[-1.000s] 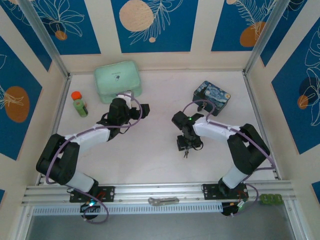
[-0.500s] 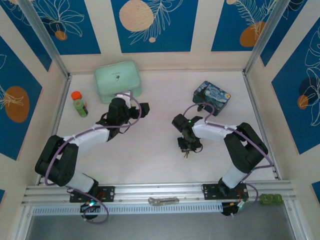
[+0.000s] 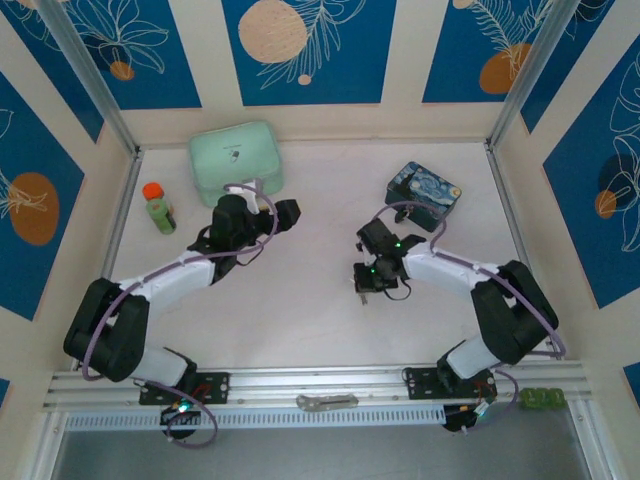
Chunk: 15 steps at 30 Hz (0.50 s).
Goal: Unlock a padlock with a key
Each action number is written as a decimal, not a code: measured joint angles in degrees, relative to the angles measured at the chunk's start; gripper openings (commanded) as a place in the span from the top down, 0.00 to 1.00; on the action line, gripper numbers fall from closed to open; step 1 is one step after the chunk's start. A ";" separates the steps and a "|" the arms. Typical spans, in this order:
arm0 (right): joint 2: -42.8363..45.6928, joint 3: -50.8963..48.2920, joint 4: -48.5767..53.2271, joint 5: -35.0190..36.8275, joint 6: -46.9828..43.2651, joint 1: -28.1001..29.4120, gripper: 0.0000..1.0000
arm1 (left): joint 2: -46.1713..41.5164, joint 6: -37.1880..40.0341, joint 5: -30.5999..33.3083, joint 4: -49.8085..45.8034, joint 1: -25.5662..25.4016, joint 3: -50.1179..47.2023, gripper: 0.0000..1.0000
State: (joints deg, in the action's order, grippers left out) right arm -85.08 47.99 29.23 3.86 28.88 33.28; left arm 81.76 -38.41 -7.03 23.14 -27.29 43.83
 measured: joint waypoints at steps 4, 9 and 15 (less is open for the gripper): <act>3.21 -0.02 -7.67 -6.21 -0.11 -2.86 1.00 | 0.00 -6.71 -2.19 1.75 -1.40 -1.57 0.06; 3.43 0.00 -14.80 -11.72 1.07 -6.03 1.00 | 1.33 -13.94 -3.78 7.15 -5.44 -2.78 0.15; 3.43 0.00 -19.47 -13.29 3.48 -5.38 1.00 | 7.50 -20.31 -5.25 13.70 -9.90 -2.69 0.26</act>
State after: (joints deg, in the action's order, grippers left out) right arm -81.65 47.99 9.76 -9.43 32.36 27.90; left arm 89.25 -58.72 -12.27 36.84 -37.19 41.15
